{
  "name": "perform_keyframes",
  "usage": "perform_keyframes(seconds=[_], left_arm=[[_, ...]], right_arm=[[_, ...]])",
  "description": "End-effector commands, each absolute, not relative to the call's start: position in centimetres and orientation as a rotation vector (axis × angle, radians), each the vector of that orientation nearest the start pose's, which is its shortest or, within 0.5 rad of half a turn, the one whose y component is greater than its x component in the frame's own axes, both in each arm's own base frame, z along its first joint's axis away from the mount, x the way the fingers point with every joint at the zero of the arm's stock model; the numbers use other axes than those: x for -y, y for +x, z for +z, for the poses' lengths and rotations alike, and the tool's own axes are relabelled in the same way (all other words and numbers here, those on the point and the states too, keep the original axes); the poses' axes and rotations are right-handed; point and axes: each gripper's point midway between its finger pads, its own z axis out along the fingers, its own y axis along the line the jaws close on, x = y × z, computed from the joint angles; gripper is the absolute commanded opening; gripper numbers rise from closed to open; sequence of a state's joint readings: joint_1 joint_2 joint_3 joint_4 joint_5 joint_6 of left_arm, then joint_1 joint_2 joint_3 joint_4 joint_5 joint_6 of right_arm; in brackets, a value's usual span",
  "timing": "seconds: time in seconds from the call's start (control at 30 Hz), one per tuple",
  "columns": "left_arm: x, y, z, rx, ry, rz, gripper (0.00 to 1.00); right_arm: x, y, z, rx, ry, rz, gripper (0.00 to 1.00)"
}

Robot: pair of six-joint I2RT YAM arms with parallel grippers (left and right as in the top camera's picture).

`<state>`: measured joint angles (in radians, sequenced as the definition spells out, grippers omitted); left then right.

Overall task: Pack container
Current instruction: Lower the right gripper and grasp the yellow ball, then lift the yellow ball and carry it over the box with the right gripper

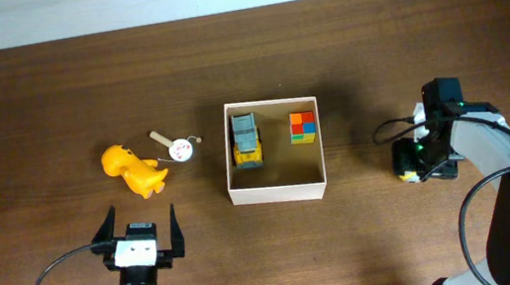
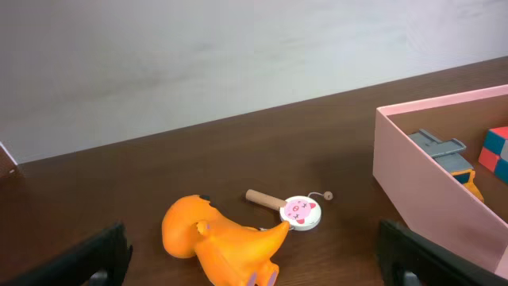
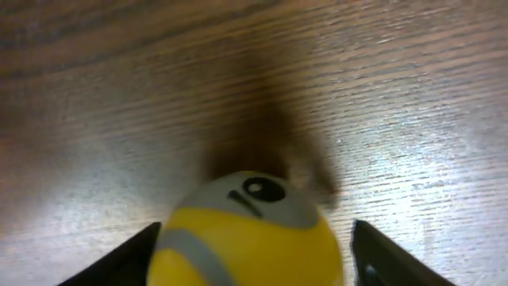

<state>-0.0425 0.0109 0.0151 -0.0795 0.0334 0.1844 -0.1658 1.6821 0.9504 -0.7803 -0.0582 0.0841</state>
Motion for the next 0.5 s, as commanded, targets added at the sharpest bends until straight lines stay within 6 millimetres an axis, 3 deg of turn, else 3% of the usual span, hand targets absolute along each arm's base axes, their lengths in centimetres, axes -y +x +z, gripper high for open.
perform_keyframes(seconds=[0.0,0.37,0.47], left_arm=[[1.45,24.55,15.67,-1.635,0.218,0.098,0.99],[1.45,24.55,15.67,-1.635,0.218,0.098,0.99],[1.45,24.55,15.67,-1.635,0.218,0.098,0.99]], right_arm=[[3.53,28.42,0.77,-3.056,0.38,0.1,0.63],[3.68,29.4,0.85,-3.016,0.373,0.097,0.38],[3.62,29.42,0.86,-3.016,0.372,0.103,0.36]])
